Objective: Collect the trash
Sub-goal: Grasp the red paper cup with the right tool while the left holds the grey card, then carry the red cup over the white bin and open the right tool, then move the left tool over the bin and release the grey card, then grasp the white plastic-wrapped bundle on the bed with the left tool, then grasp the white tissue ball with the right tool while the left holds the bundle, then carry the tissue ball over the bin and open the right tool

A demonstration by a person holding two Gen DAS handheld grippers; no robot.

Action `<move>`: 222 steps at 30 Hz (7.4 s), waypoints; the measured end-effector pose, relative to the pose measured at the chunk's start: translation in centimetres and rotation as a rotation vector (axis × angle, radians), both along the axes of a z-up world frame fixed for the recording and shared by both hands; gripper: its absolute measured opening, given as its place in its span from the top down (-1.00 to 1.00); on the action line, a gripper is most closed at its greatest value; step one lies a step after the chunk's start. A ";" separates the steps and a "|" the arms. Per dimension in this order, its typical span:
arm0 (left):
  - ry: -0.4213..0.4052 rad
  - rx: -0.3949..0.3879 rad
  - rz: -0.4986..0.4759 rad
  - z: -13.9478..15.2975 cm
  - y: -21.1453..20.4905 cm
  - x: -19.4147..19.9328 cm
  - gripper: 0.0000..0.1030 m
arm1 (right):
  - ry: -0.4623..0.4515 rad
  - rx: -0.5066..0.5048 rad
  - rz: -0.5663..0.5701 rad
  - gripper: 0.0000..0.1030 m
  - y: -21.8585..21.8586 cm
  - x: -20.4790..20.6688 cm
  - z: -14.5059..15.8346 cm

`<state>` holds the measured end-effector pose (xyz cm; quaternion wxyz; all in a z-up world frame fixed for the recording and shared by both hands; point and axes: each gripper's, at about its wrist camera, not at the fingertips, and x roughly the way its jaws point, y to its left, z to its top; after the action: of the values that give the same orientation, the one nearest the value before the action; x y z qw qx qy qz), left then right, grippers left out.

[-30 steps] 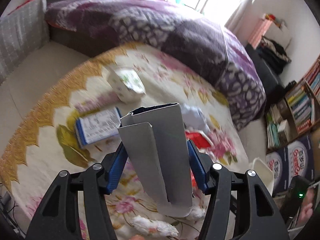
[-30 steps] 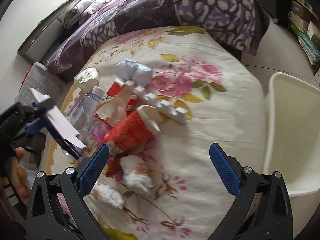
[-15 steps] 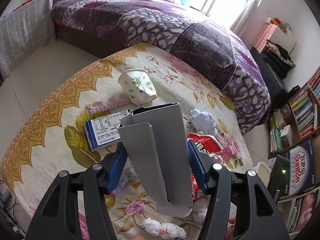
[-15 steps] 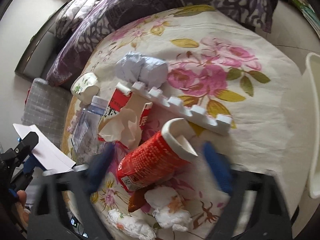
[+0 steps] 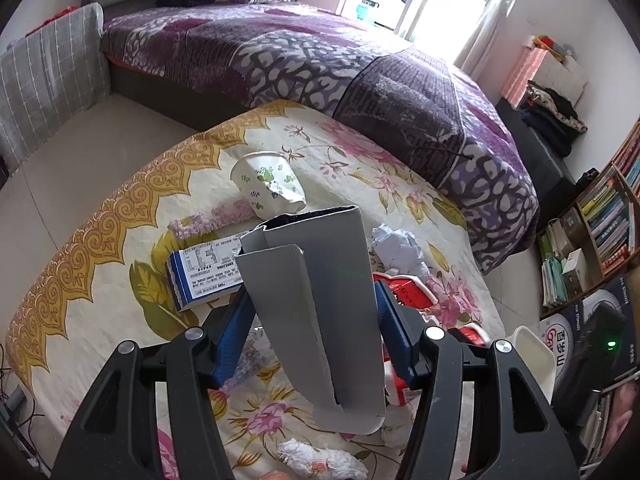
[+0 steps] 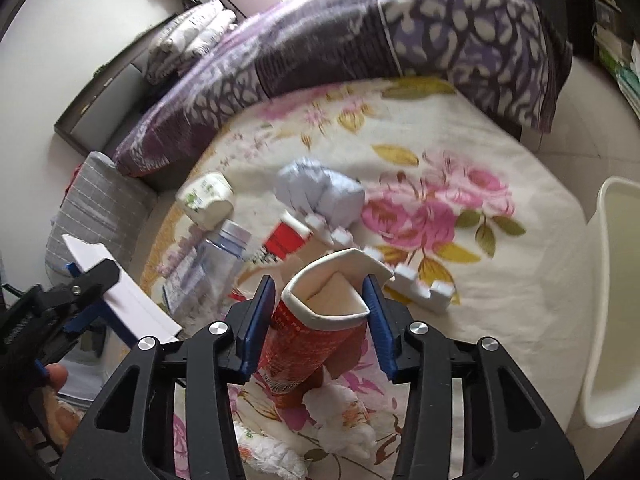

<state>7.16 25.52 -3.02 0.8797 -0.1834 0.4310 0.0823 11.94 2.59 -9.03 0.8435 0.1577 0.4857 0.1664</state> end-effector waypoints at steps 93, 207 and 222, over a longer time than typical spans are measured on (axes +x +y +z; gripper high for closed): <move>0.006 0.113 -0.556 -1.3 -32.2 0.8 -0.52 | -0.101 -0.216 -0.645 -0.86 -32.7 -7.1 7.6; -0.087 0.140 -0.065 -1.3 -12.0 0.6 0.22 | -0.181 -0.356 -0.189 0.43 -12.2 -4.0 3.7; -0.084 0.168 -0.192 -1.8 -18.3 1.2 0.22 | -0.133 -0.369 -0.404 0.39 -20.1 -4.1 4.2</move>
<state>8.41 7.24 -4.83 0.9130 -0.0703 0.4009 0.0258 7.81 -17.51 -4.86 0.9040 0.0837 0.4102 -0.0863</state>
